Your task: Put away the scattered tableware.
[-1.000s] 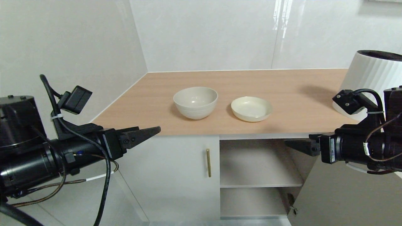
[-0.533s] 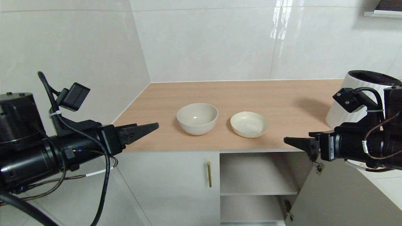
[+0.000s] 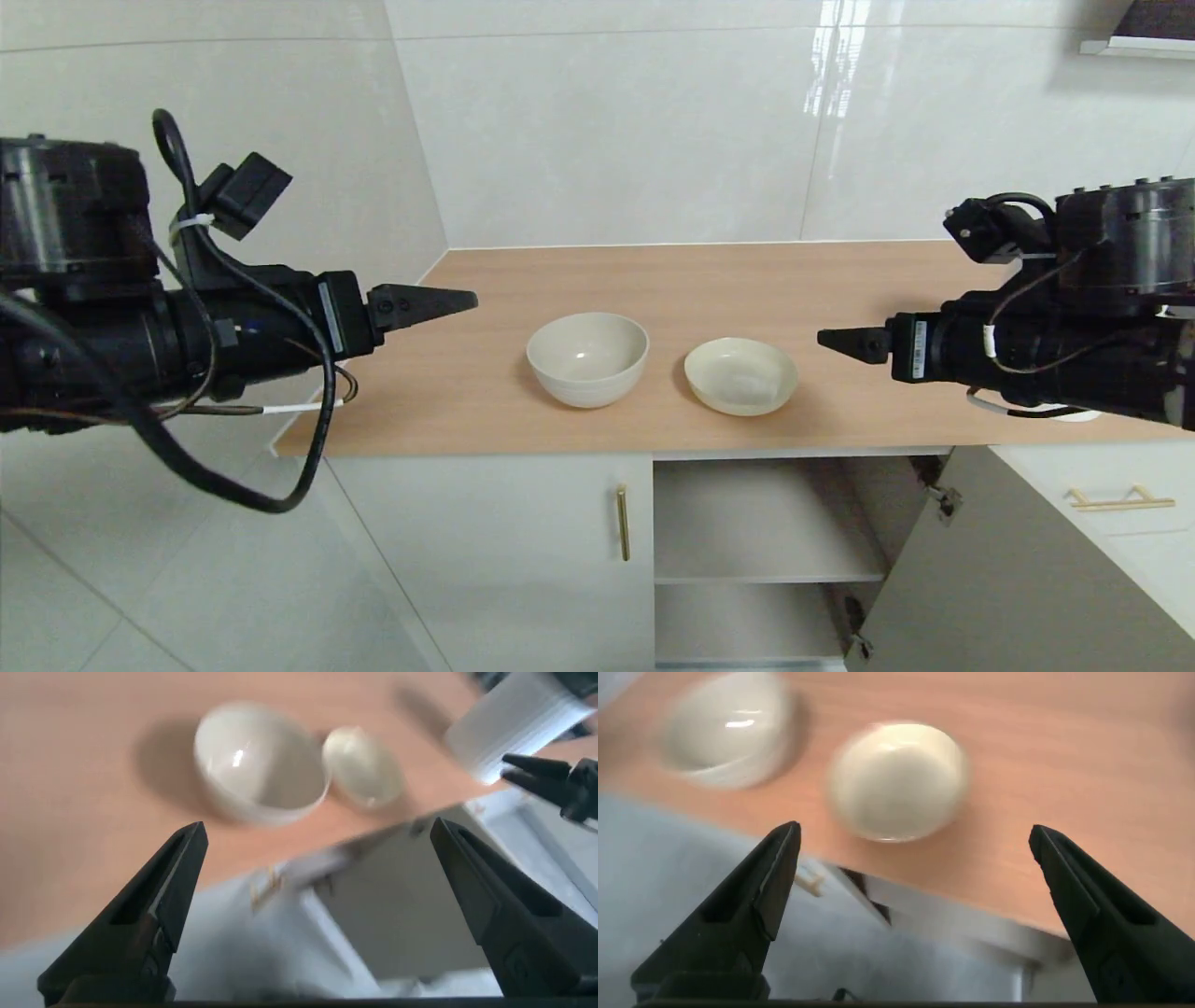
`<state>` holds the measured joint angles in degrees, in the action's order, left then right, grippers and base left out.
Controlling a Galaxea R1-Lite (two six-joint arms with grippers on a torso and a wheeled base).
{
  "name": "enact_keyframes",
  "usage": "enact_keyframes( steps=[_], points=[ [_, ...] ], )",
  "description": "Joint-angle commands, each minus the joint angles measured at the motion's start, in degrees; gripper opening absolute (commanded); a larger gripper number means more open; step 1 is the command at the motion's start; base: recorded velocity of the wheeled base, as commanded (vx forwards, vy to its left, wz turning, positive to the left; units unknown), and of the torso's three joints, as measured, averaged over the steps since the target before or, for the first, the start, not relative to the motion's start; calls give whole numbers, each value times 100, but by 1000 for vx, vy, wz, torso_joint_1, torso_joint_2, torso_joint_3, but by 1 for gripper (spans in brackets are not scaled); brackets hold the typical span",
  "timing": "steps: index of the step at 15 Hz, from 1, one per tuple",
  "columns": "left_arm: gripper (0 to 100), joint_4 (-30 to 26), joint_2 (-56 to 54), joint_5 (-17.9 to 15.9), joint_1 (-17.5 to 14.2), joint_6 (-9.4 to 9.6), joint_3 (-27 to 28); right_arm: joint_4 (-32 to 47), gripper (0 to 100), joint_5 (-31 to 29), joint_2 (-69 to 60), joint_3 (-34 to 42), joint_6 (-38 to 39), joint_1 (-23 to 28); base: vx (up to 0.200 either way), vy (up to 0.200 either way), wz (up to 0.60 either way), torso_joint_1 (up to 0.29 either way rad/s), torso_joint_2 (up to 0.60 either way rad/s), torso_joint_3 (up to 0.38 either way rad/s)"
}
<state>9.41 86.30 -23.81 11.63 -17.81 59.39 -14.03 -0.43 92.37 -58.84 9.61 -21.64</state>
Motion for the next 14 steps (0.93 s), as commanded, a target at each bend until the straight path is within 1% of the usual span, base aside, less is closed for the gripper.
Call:
enact_keyframes(
  steps=[1, 2, 3, 4, 5, 6, 7, 8, 10, 11, 13, 14],
  points=[
    [100, -1337, 634, 298, -3, -12, 1294, 296, 100, -116, 501, -488, 367, 11, 0, 0, 0, 0, 0, 0],
    [100, -1556, 862, 623, 6, -109, 1558, 401, 100, -124, 519, -620, 542, 11, 0, 0, 0, 0, 0, 0],
    [100, -1574, 1065, 939, 32, -179, 1716, 480, 100, -142, 519, -663, 577, 2, 0, 0, 0, 0, 0, 0],
    [100, -1653, 1495, 1695, 252, -196, 2112, 577, 100, -362, 537, -699, 577, -42, 0, 0, 0, 0, 0, 0],
    [100, -1820, 1803, 2240, 463, -196, 2410, 568, 100, -546, 598, -707, 586, -113, 0, 0, 0, 0, 0, 0],
    [100, -1996, 2058, 2495, 674, -240, 2683, 568, 100, -643, 633, -707, 595, -156, 0, 0, 0, 0, 0, 0],
    [100, -2110, 2251, 2530, 788, -407, 2832, 559, 100, -669, 660, -690, 595, -174, 0, 0, 0, 0, 0, 0],
    [100, -2092, 2409, 2548, 850, -566, 2859, 559, 100, -669, 695, -663, 604, -174, 0, 0, 0, 0, 0, 0],
    [100, -2092, 2717, 2565, 894, -601, 2964, 559, 100, -678, 730, -655, 604, -192, 0, 0, 0, 0, 0, 0],
    [100, -2084, 2858, 2680, 902, -601, 2999, 559, 100, -678, 730, -637, 604, -192, 0, 0, 0, 0, 0, 0],
    [100, -2049, 3130, 3128, 911, -601, 3122, 559, 100, -678, 704, -628, 604, -192, 0, 0, 0, 0, 0, 0],
    [100, -2040, 3200, 3269, 911, -601, 3140, 559, 100, -678, 704, -628, 604, -192, 0, 0, 0, 0, 0, 0]
  ],
)
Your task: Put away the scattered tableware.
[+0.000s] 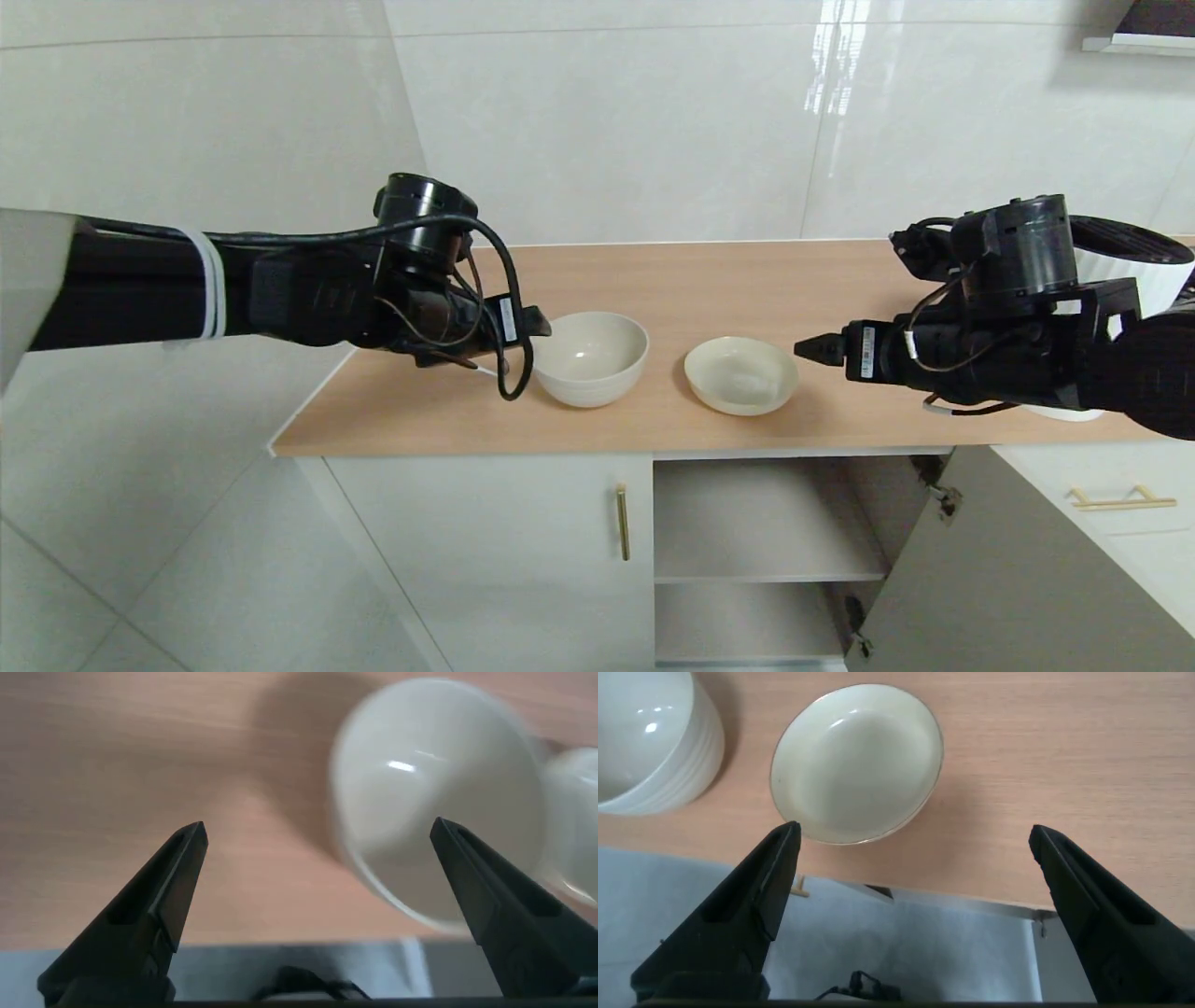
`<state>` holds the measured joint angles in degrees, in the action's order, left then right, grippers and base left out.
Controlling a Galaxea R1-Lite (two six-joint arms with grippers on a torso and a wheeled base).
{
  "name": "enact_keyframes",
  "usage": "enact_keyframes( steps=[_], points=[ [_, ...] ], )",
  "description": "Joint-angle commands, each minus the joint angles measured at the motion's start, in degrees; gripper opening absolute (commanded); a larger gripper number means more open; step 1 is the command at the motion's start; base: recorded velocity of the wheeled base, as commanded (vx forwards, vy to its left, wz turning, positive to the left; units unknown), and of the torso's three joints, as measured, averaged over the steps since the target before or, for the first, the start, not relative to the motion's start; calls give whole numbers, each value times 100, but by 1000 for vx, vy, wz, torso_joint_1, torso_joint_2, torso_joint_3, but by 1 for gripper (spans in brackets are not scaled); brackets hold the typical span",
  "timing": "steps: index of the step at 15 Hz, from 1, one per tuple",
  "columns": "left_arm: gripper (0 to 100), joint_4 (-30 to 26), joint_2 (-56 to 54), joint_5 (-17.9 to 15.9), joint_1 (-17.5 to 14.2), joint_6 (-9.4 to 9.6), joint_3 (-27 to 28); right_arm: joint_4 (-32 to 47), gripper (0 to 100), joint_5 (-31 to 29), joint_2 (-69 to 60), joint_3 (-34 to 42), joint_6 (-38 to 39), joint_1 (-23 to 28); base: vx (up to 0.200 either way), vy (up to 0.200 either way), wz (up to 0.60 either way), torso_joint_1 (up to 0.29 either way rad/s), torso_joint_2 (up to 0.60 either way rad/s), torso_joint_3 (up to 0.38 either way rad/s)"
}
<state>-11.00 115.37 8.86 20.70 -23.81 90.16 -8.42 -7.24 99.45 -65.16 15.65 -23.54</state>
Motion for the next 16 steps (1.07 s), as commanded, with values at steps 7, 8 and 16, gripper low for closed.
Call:
enact_keyframes(
  steps=[7, 8, 16],
  points=[
    [100, 440, 750, 397, 206, 34, 204, -1, 100, -172, -13, 47, -1, -37, 0, 0, 0, 0, 0, 0],
    [100, 449, 776, 397, 206, 34, 204, -10, 100, -172, -5, 47, -1, -37, 0, 0, 0, 0, 0, 0],
    [0, 440, 372, 388, 268, -19, 151, 25, 100, -172, 66, 12, -10, -37, 0, 0, 0, 0, 0, 0]
  ],
)
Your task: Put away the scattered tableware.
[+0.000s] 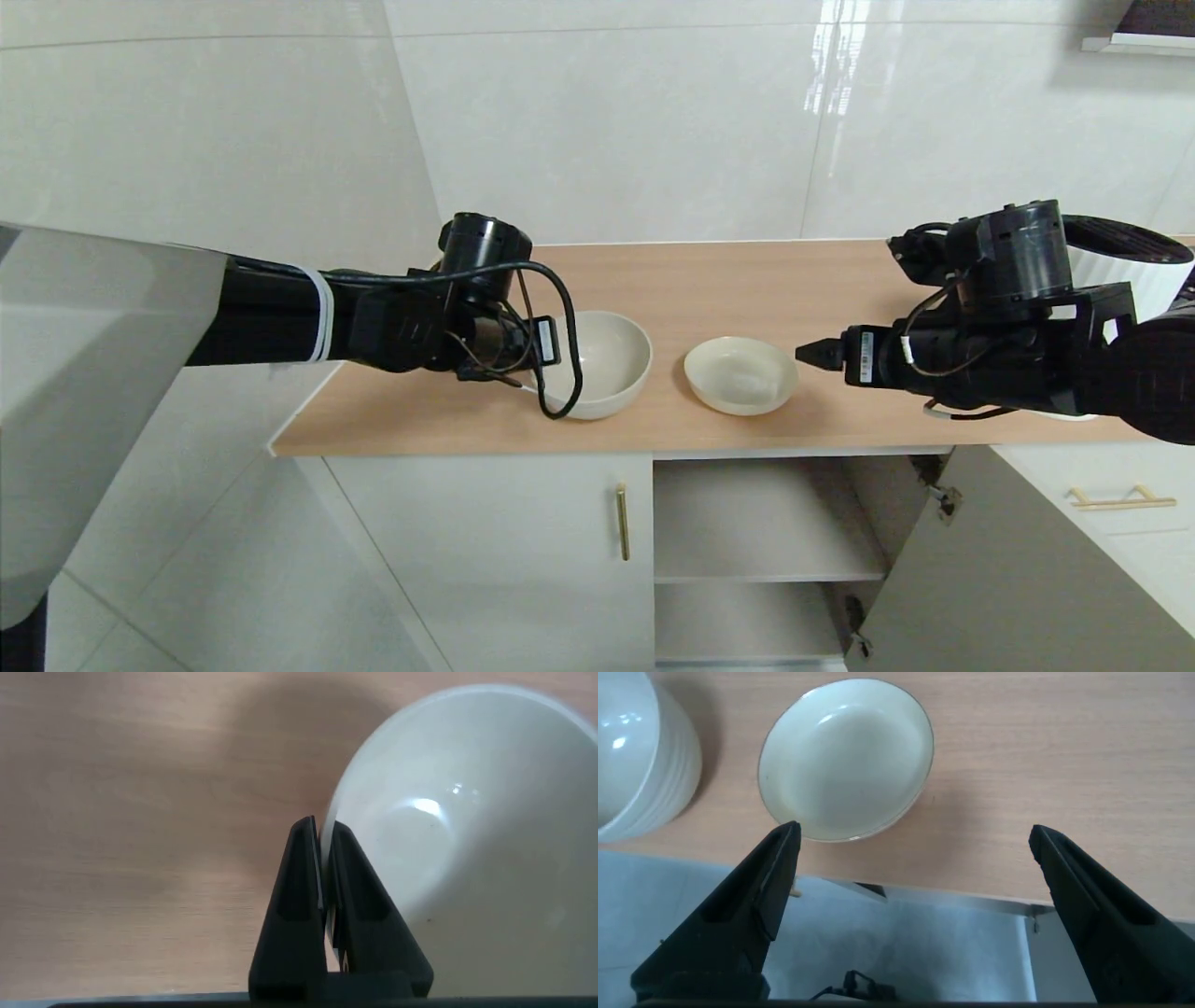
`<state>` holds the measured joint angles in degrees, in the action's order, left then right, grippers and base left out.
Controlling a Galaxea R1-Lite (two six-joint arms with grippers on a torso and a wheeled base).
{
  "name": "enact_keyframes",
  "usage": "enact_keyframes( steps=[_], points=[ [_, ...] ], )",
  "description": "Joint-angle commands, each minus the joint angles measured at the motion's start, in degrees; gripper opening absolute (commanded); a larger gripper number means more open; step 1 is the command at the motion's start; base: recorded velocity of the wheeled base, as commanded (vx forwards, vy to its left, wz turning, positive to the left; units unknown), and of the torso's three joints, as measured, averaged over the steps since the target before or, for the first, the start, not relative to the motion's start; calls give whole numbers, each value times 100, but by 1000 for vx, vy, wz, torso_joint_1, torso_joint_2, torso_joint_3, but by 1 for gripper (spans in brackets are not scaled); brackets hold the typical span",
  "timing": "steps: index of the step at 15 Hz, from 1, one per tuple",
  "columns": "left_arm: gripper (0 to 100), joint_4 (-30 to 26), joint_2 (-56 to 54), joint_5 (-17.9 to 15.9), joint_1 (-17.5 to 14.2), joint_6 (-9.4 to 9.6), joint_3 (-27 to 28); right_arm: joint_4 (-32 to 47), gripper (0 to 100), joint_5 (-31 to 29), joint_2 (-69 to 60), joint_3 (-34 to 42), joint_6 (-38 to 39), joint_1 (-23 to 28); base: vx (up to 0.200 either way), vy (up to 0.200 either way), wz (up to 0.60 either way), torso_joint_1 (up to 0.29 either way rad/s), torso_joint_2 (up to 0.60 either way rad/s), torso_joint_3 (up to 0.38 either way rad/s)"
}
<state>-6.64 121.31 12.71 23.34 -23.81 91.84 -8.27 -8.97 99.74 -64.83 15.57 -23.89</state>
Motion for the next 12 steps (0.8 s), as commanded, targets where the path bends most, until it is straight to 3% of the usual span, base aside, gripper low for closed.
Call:
enact_keyframes(
  steps=[1, 3, 5, 9, 12],
  points=[
    [0, 5, -345, -6, -14, -71, -17, 9, 100, -8, 116, -30, -1, -10, 0, 0, 0, 0, 0, 0],
    [0, -4, -705, -15, -23, -317, -53, 27, 100, -324, 458, -206, -10, -89, 0, 0, 0, 0, 0, 0],
    [0, 5, -1180, -50, -23, -335, -325, 159, 100, -808, 933, -496, 17, -142, 0, 0, 0, 0, 0, 0],
    [0, 67, -2032, -322, 3, -335, -835, 159, 100, -1230, 1513, -786, 324, -177, 0, 0, 0, 0, 0, 0],
    [0, 84, -2120, -419, 3, -335, -879, 123, 100, -1370, 1698, -900, 447, -247, 0, 0, 0, 0, 0, 0]
  ],
)
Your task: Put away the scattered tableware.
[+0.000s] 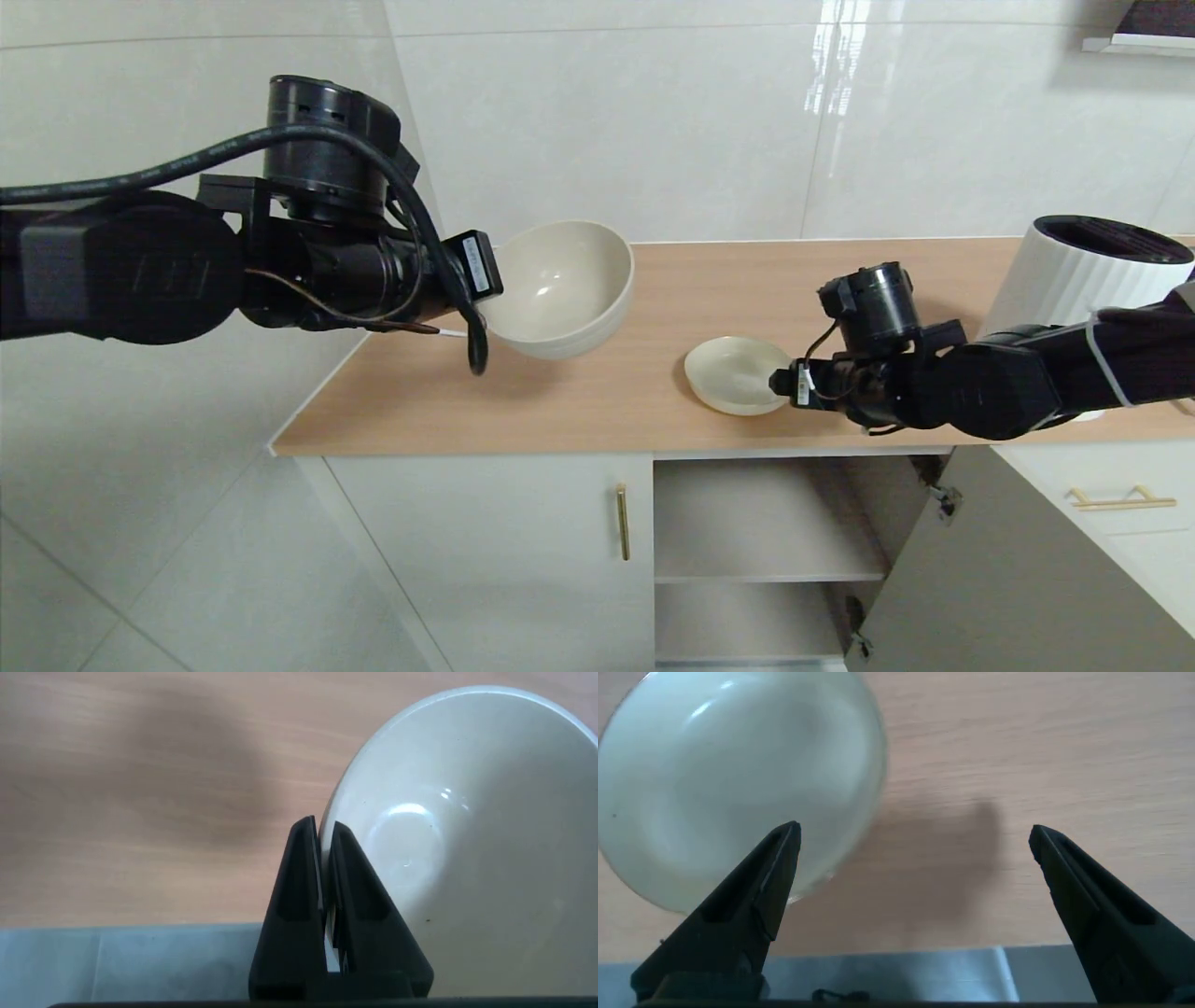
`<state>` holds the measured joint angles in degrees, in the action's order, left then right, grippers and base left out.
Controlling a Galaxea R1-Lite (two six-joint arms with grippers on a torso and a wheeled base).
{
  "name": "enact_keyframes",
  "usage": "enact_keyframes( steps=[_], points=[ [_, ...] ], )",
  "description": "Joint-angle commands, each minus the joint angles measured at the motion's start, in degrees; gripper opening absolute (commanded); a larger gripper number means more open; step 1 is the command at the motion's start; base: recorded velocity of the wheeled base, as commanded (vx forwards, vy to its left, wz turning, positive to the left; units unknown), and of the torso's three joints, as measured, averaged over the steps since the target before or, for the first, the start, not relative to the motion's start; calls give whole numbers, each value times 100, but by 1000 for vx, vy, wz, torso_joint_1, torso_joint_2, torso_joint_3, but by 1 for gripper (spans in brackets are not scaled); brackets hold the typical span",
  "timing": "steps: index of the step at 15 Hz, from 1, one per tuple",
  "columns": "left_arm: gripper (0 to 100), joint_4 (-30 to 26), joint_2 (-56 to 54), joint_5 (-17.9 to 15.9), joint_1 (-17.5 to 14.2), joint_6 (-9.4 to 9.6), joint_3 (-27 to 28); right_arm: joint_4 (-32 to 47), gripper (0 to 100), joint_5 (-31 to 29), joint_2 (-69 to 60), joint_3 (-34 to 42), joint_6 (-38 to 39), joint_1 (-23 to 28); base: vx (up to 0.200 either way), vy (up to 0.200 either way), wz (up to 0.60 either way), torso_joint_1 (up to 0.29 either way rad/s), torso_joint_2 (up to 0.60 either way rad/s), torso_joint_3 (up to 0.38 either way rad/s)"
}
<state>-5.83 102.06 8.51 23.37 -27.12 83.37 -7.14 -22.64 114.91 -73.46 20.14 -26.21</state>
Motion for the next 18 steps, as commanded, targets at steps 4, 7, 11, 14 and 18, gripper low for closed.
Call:
enact_keyframes(
  steps=[4, 7, 11, 14, 18],
  points=[
    [0, 11, -134, -42, 1, -3, -31, -534, 100, -21, 418, -37, 113, -7, 0, 0, 0, 0, 0, 0],
    [0, 11, -134, -42, 1, -3, -31, -657, 100, -39, 541, -256, 192, -7, 0, 0, 0, 0, 0, 0],
    [0, 11, -134, -42, 1, -3, -40, -648, 0, -83, 577, -432, 254, 107, 0, 0, 0, 0, 0, 0],
    [0, 11, -134, -42, 1, -3, -40, -639, 0, -74, 612, -432, 254, 107, 0, 0, 0, 0, 0, 0],
    [0, 11, -151, -42, 1, -3, -58, -639, 0, -74, 673, -485, 245, 107, 0, 0, 0, 0, 0, 0]
  ],
)
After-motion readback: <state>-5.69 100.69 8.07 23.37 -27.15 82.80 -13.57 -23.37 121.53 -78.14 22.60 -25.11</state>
